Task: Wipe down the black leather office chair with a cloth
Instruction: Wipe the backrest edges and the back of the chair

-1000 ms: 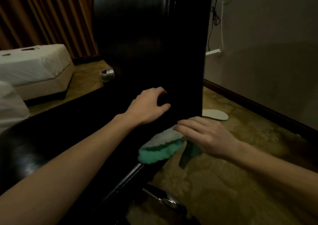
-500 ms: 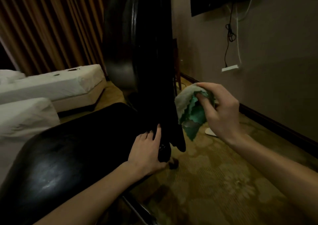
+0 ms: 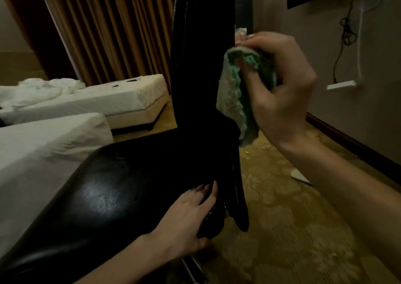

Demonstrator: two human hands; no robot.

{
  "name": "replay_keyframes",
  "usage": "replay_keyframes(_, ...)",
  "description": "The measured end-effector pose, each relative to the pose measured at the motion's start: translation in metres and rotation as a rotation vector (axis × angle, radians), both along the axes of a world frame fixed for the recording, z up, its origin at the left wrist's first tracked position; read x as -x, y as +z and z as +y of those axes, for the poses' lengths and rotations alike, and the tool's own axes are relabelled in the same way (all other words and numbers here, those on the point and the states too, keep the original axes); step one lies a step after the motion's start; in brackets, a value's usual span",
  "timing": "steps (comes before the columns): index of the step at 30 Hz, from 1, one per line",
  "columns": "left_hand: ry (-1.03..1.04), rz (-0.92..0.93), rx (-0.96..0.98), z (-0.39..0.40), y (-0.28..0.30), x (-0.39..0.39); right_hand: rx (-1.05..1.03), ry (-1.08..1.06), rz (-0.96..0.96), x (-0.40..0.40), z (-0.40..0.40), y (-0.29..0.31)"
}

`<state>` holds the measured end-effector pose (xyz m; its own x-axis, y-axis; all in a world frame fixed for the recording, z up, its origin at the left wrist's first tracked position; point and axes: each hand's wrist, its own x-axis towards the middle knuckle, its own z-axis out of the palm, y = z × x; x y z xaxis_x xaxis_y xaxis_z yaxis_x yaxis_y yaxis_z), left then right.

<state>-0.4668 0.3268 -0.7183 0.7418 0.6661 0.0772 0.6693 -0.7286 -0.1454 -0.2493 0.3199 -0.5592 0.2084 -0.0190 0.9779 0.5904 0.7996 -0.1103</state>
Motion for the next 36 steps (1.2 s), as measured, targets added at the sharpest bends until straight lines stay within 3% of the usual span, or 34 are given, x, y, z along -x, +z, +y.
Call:
replay_keyframes(5,-0.113,0.009,0.032,-0.010,0.012,0.019,-0.095,-0.065,-0.106,0.029,-0.012,-0.039)
replay_keyframes(10,-0.180,0.072,-0.028,-0.014,0.013,0.036,-0.113,-0.263,-0.455,0.045,-0.032,-0.104)
replay_keyframes(15,-0.176,0.112,-0.159,-0.016,0.006,0.050,-0.119,-0.446,-0.764,0.063,-0.061,-0.116)
replay_keyframes(17,-0.153,0.072,-0.161,-0.018,0.006,0.056,-0.113,-0.503,-0.915,0.064,-0.071,-0.114)
replay_keyframes(20,-0.150,-0.141,-0.135,-0.020,0.005,0.057,-0.110,-0.543,-1.143,0.065,-0.083,-0.102)
replay_keyframes(24,-0.079,-0.265,-0.054,-0.027,0.014,0.056,-0.064,-0.583,-1.092,0.066,-0.094,-0.060)
replay_keyframes(27,-0.052,-0.247,-0.036,-0.028,0.020,0.055,-0.016,-0.585,-1.008,0.072,-0.095,-0.055)
replay_keyframes(33,-0.050,-0.173,0.020,-0.024,0.023,0.060,0.107,-0.466,-1.335,0.072,-0.092,-0.153)
replay_keyframes(36,-0.091,-0.179,0.033,-0.020,0.023,0.061,0.080,-0.475,-1.447,0.064,-0.089,-0.173)
